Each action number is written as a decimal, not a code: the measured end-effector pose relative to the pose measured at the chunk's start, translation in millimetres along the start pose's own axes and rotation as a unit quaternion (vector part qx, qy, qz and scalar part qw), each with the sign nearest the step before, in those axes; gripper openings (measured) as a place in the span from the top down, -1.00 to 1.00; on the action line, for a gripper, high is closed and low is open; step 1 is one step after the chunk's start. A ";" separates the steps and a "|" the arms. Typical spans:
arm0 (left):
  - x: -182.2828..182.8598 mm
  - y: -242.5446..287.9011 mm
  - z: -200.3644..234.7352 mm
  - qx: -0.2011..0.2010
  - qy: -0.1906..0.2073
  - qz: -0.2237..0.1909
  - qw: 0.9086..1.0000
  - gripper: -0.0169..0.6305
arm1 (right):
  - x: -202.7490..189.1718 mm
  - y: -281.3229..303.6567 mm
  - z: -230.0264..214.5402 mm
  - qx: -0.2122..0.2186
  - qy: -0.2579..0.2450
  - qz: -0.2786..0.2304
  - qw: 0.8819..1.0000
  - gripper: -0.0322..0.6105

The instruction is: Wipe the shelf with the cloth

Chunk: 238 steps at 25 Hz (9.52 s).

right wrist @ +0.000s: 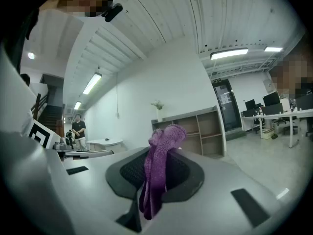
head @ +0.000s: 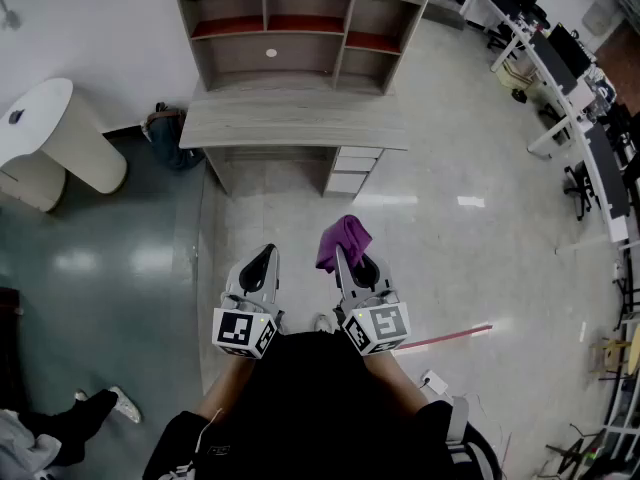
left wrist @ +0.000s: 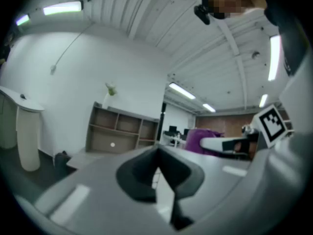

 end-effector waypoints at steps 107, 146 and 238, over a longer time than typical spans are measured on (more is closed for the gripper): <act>133.3 628.4 298.9 -0.029 -0.009 0.049 0.998 0.94 | -21.0 641.9 -380.8 -0.123 -0.014 0.075 0.989 0.72; 157.6 651.2 371.6 -0.079 -0.021 0.057 0.995 0.94 | -45.6 766.2 -375.7 -0.098 -0.068 0.245 0.962 0.73; 167.9 642.4 384.0 -0.088 -0.033 0.034 0.995 0.94 | -34.2 821.6 -380.9 -0.083 -0.195 0.341 0.916 0.73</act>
Point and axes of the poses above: the fingertips, and each gripper's own axes: y forward along the fingers, z to its left, x out of its top, the point moved 8 cm from there along -y, backward along the fingers, and after that the axes turned 11 degrees about -y, right-handed, at the moved point
